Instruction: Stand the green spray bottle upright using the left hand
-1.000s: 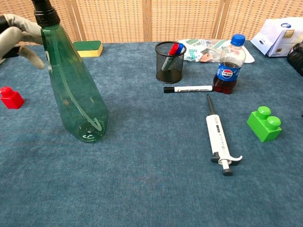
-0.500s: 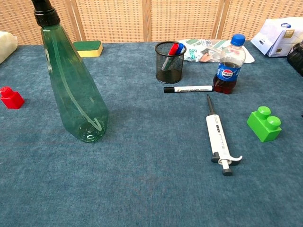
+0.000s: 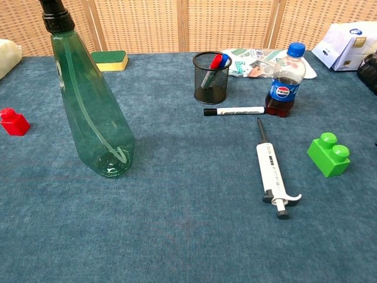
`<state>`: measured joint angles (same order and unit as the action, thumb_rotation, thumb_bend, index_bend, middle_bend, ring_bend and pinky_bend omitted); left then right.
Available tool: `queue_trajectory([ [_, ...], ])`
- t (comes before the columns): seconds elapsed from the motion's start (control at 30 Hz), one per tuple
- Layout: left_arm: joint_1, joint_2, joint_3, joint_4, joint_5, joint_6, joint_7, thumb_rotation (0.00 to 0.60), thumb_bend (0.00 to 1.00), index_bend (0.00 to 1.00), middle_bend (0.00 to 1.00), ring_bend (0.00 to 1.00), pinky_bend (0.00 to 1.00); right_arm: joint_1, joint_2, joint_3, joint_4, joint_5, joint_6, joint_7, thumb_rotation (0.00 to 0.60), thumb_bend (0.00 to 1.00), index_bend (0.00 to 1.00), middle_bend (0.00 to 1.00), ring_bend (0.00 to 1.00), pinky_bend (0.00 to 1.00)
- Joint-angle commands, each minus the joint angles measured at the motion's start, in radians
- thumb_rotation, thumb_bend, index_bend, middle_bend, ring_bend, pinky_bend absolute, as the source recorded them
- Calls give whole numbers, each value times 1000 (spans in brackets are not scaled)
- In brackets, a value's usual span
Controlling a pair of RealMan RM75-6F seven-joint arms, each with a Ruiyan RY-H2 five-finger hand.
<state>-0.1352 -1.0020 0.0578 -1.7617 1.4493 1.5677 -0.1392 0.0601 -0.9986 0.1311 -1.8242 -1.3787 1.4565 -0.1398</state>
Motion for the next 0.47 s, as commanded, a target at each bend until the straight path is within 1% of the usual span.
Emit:
queue_trajectory([
  [0.03,43,39,22,-42,-24,8,70,341,435,412,348,277,348,8,0,-2,3,2,-6,-18,600,550,216,225,42,103],
  [0.13,69,42,21,-43,-23,37,111,342,434,413,353,275,342,13,0,-4,3,-1,-9,-32,600,551,217,225,39,101],
  [0.23,91,30,17,-35,-10,65,121,341,434,415,356,271,342,17,1,-5,1,-4,-11,-37,600,550,218,225,38,100],
  [0.47,101,19,5,-38,14,55,116,353,434,419,359,267,341,19,-2,-11,2,-18,-8,-27,600,551,218,225,37,101],
])
